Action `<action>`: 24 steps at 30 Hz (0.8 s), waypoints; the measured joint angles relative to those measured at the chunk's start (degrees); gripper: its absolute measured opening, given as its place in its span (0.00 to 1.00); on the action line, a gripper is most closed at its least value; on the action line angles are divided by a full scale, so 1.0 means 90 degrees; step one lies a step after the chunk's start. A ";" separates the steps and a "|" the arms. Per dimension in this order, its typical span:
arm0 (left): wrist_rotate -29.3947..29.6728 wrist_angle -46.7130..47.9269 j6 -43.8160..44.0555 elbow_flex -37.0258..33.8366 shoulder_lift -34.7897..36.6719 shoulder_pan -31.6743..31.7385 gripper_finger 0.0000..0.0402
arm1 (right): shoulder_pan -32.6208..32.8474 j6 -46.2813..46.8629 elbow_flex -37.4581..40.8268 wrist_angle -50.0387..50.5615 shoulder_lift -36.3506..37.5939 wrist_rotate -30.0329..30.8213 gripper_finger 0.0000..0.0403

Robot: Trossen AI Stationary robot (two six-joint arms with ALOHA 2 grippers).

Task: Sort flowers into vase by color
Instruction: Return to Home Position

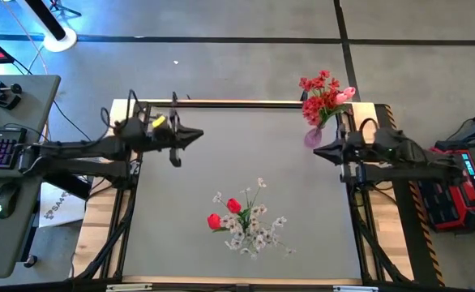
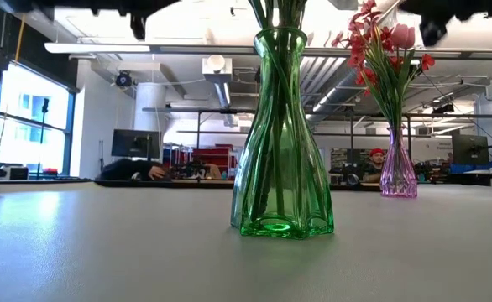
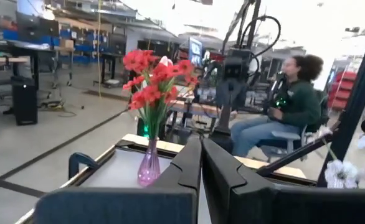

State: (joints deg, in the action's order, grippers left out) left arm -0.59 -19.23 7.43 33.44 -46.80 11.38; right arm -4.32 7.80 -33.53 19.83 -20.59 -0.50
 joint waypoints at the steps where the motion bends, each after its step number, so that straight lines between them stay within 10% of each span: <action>1: -0.0006 -0.0346 0.0056 -0.0265 0.0019 0.0002 0.00 | 0.0034 -0.0325 0.0004 -0.0277 0.0028 0.0018 0.01; 5: -0.0154 -0.1151 -0.0109 -0.0930 0.0225 0.0113 0.00 | 0.0075 -0.1068 -0.0139 -0.0366 0.0335 0.0227 0.00; 16: -0.0474 0.0625 -0.0789 -0.1215 0.1211 0.0637 0.00 | 0.0068 -0.0981 0.0063 0.0354 0.1767 0.0698 0.00; 24: -0.0345 -0.1400 -0.0253 -0.2623 0.1226 0.0650 0.00 | 0.0068 -0.0446 0.1732 -0.1234 0.2269 0.0685 0.00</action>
State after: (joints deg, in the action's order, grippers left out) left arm -3.70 -31.83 5.15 9.84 -35.76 17.23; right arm -3.70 3.78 -17.94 8.72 -0.16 5.66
